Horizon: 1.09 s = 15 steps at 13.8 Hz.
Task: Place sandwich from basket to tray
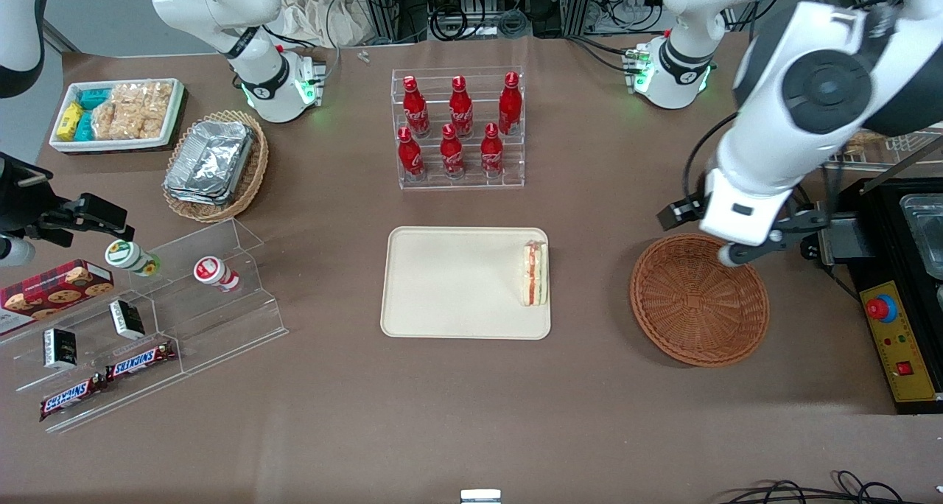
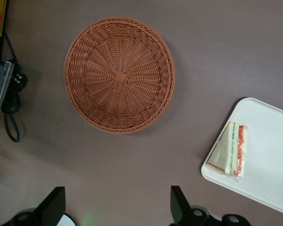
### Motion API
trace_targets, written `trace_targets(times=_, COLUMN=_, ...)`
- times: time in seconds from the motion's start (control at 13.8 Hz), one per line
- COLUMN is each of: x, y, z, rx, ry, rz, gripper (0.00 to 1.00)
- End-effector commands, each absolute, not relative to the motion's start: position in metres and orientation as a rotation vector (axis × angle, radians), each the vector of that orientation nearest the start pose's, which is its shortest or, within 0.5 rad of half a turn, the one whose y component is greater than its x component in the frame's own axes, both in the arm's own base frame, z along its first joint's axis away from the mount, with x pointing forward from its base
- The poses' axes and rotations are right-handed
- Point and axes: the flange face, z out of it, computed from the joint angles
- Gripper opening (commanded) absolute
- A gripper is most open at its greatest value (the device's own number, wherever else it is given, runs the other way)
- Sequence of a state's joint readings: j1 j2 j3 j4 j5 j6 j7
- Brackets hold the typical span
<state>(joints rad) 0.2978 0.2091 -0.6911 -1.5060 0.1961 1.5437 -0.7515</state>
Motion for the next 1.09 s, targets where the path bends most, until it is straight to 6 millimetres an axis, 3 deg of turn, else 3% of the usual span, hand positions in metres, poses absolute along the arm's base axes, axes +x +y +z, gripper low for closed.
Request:
trace_targets(times=0.0, x=0.571, y=-0.152, z=0.562, rx=-2.996, ry=-0.469, rz=0.131, gripper=1.00)
trace_targets(times=0.29, x=0.576, y=-0.098, z=0.571, rx=-3.040, ry=-0.386, rz=0.147, gripper=1.00)
trace_targets(times=0.51, x=0.570, y=-0.039, z=0.583, rx=-3.117, ry=-0.273, rz=0.161, gripper=1.00)
trace_targets(times=0.72, x=0.543, y=-0.040, z=0.575, rx=-3.121, ry=-0.176, rz=0.089, gripper=1.00)
trace_targets(times=1.01, x=0.551, y=-0.037, z=0.562, rx=-3.129, ry=-0.164, rz=0.089, gripper=1.00)
